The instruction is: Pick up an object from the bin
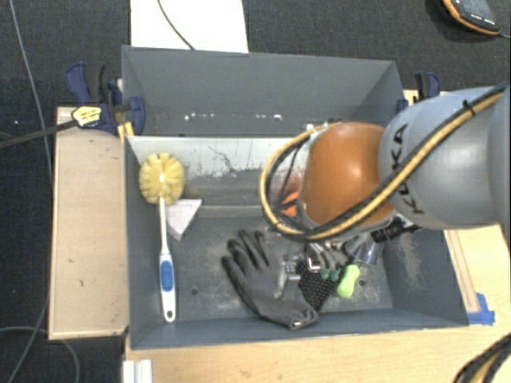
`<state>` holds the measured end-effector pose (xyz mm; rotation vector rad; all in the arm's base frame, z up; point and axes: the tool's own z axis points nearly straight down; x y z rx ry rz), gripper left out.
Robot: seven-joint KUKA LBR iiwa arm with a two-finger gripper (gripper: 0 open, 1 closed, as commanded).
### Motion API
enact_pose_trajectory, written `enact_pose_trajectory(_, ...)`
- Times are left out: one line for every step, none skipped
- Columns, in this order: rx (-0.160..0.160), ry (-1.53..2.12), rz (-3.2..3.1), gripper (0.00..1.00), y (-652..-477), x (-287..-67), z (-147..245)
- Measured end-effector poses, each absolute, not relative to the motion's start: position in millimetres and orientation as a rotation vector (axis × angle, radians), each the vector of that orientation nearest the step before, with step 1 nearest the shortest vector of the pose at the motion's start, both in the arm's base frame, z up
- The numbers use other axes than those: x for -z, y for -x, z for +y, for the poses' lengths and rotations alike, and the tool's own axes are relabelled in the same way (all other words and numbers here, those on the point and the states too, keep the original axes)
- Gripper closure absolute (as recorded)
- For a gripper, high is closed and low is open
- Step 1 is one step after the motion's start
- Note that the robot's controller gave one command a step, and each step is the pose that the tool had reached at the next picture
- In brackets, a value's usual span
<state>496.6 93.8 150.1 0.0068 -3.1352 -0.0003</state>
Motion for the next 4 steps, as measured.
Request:
enact_pose_trajectory(0.002,0.003,-3.143,0.00,-498.7,-154,93)
enact_pose_trajectory(0.004,0.068,-3.142,0.00,-479.5,-71,112)
enact_pose_trajectory(0.004,0.113,-3.143,0.00,-477.4,-121,117)
enact_pose_trajectory(0.001,0.384,-3.116,0.00,-483.3,-100,70)
